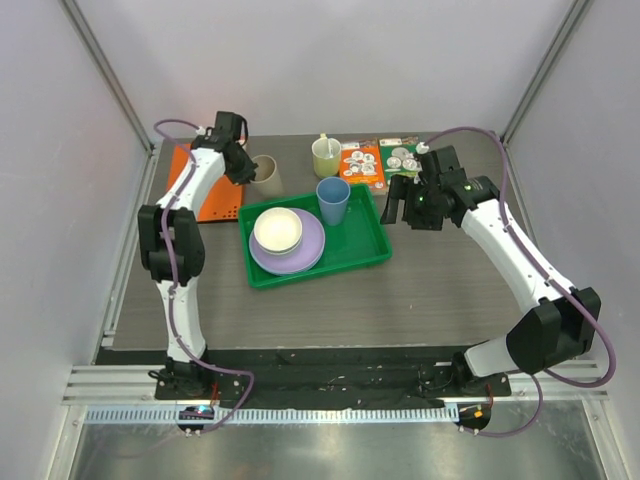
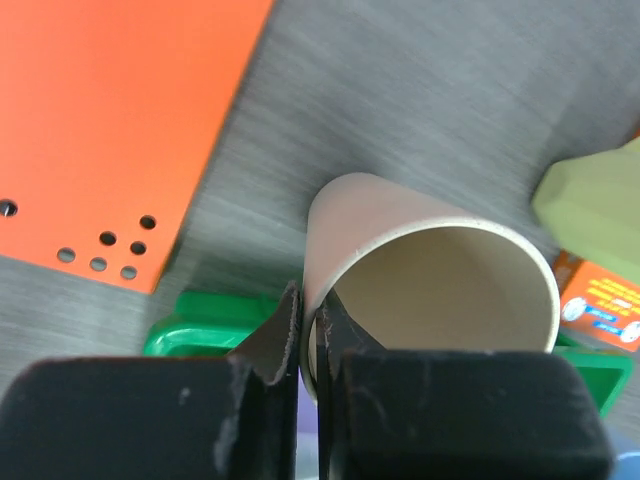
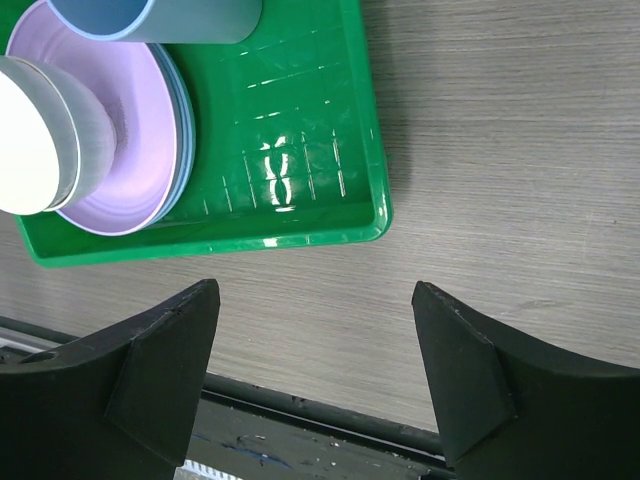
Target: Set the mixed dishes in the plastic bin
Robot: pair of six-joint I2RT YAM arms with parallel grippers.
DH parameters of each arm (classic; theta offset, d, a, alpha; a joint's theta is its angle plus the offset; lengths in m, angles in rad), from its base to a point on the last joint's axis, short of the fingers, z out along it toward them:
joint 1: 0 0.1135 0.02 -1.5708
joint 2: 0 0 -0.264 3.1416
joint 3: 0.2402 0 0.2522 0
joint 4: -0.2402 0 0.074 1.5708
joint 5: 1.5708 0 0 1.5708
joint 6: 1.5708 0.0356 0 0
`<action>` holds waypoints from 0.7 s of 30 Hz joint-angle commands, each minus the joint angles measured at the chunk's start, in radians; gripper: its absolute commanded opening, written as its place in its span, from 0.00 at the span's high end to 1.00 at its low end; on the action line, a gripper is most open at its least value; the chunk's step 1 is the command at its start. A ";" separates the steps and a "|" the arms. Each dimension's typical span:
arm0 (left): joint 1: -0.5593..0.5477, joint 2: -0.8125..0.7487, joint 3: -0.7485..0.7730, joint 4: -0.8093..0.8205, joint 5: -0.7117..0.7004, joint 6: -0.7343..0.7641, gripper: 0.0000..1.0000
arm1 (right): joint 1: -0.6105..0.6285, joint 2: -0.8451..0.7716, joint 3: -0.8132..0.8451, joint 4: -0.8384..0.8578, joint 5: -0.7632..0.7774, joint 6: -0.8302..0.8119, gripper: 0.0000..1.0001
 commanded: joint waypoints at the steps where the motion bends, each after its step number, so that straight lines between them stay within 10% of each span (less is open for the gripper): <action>1: 0.005 -0.012 0.115 0.025 0.007 -0.008 1.00 | -0.013 -0.042 -0.003 0.037 -0.018 0.000 0.17; 11: -0.038 -0.277 0.194 -0.096 -0.025 0.183 1.00 | -0.027 -0.082 -0.002 0.066 -0.060 0.035 0.17; 21: -0.266 -0.657 -0.164 -0.076 0.044 0.179 1.00 | -0.022 -0.165 0.118 0.173 -0.124 0.158 0.21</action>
